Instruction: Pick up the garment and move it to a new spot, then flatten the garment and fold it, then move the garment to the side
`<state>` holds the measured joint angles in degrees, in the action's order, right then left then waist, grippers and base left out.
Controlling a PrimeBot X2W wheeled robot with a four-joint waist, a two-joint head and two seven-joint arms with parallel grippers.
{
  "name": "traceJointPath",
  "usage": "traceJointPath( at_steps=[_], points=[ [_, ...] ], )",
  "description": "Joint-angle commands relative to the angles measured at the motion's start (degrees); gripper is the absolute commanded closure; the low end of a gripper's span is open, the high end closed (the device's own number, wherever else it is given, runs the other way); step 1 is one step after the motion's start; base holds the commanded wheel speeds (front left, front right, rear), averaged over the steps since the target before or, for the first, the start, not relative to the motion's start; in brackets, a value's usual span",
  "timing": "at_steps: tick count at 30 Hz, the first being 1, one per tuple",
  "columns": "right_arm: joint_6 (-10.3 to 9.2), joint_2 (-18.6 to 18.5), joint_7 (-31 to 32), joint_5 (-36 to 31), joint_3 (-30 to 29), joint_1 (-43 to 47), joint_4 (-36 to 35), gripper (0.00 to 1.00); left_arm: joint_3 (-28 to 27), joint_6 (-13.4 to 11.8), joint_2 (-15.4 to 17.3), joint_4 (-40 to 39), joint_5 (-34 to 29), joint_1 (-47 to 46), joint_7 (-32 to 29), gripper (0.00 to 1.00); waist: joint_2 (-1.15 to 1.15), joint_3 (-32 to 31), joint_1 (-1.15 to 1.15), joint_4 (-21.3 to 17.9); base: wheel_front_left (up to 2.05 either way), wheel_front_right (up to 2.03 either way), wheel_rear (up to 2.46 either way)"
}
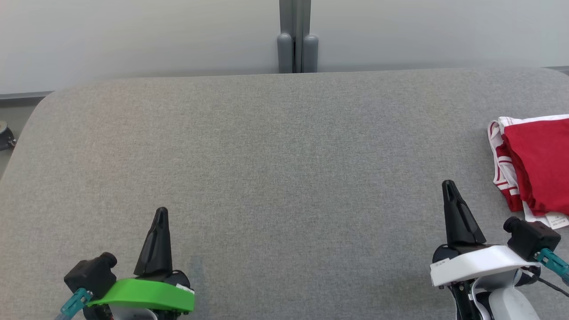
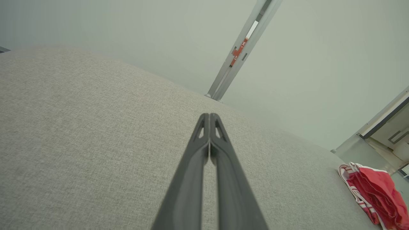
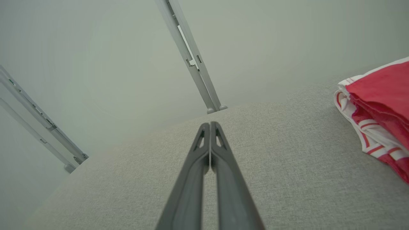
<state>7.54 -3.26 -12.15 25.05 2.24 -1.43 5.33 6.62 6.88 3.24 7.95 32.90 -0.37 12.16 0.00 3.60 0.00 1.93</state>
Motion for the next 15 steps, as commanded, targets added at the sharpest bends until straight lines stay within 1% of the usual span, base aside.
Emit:
traceJointPath(
  at_steps=[1, 15],
  points=[
    [-0.01, -0.52, 0.43, 2.82, -0.28, -1.39, -0.41, 1.0, -0.56, 0.05, 0.59, -0.44, 2.58, -1.23, -0.37, 1.0, 0.0, -0.05, 0.0, -0.03, 0.0, 0.0, 0.0],
    [-0.02, -1.08, 3.14, 16.07, -0.95, -2.14, 1.27, 1.0, -2.02, 0.24, 1.16, 1.03, 14.37, -2.37, -3.11, 1.0, 0.0, -0.48, 0.0, -0.27, 0.0, 0.0, 0.0]
  ],
)
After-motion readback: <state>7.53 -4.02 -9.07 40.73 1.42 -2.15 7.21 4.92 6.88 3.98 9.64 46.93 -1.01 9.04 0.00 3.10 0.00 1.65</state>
